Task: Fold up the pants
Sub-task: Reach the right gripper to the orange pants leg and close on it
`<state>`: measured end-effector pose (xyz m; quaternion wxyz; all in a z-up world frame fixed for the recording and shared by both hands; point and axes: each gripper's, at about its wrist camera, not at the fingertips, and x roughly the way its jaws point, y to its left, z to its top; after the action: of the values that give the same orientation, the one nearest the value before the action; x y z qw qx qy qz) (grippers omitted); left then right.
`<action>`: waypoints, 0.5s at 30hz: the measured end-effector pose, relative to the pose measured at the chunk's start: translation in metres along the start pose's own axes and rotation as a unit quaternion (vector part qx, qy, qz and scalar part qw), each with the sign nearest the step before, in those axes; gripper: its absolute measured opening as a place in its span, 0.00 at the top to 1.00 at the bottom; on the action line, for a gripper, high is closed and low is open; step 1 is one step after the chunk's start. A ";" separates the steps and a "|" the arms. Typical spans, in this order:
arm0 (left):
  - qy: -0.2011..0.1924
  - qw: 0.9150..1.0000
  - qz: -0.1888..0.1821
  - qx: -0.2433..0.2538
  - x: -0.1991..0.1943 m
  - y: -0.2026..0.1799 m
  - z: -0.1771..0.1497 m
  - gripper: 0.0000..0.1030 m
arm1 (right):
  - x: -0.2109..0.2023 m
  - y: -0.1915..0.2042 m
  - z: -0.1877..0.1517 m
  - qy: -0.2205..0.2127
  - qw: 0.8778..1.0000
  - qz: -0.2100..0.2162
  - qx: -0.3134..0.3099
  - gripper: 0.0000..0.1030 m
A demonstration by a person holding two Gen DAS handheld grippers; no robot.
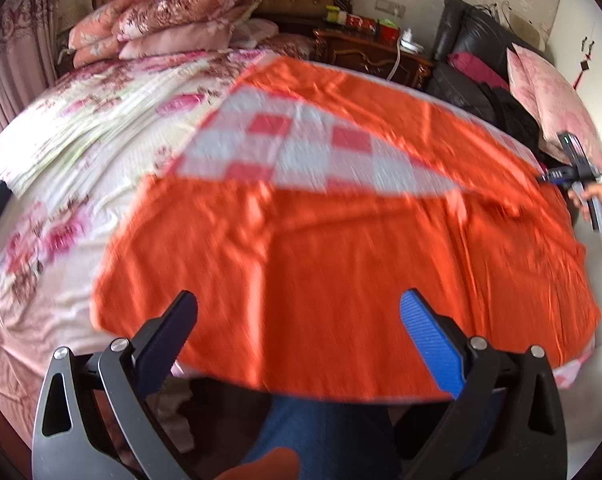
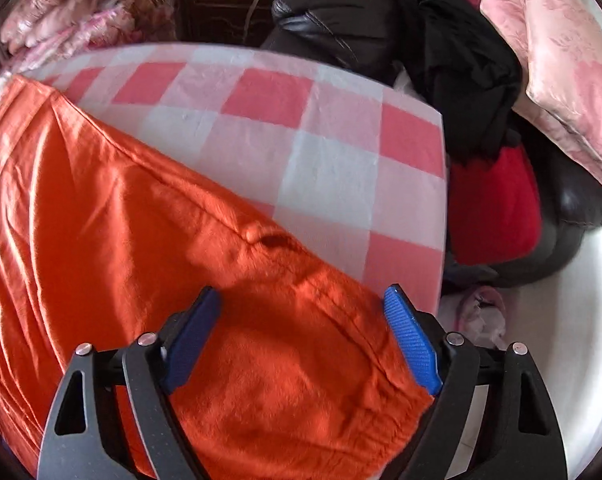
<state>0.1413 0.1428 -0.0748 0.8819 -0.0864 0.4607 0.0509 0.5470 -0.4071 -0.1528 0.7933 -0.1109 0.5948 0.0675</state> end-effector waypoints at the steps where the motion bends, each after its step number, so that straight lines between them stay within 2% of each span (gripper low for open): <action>1: -0.004 1.000 -0.003 -0.002 0.000 0.003 0.011 0.02 | 0.000 -0.002 0.001 -0.003 1.000 0.019 0.004 0.36; 2: -0.009 1.000 -0.008 -0.004 0.002 0.007 0.026 0.02 | 0.000 -0.002 0.001 -0.006 0.999 0.033 0.003 0.44; 3: -0.013 1.000 -0.013 -0.007 0.004 0.009 0.040 0.02 | -0.003 -0.001 0.001 -0.009 0.999 0.039 -0.004 0.61; 4: -0.016 1.000 -0.020 -0.011 0.008 0.012 0.054 0.02 | -0.005 0.002 0.000 -0.014 0.999 0.042 -0.012 0.71; 5: -0.018 0.999 -0.032 -0.020 0.015 0.016 0.076 0.02 | -0.008 0.005 0.000 -0.016 0.999 0.046 -0.014 0.90; 7: -0.021 0.998 -0.050 -0.040 0.029 0.023 0.110 0.03 | -0.017 0.011 -0.002 -0.032 0.999 0.042 -0.014 0.91; 11: -0.012 0.993 -0.082 -0.078 0.069 0.031 0.178 0.23 | -0.061 0.019 -0.015 -0.106 0.993 0.046 0.014 0.91; 13: 0.004 0.988 -0.109 -0.109 0.093 0.037 0.213 0.30 | -0.097 0.029 -0.030 -0.147 0.987 0.061 0.019 0.91; 15: 0.030 0.978 -0.142 -0.153 0.129 0.045 0.253 0.36 | -0.128 0.042 -0.044 -0.177 0.981 0.075 0.008 0.91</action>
<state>0.4104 0.2386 -0.0433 0.8423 -0.2863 0.4567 -0.0073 0.4598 -0.3744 -0.0456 0.8794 -0.0462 0.4525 0.1404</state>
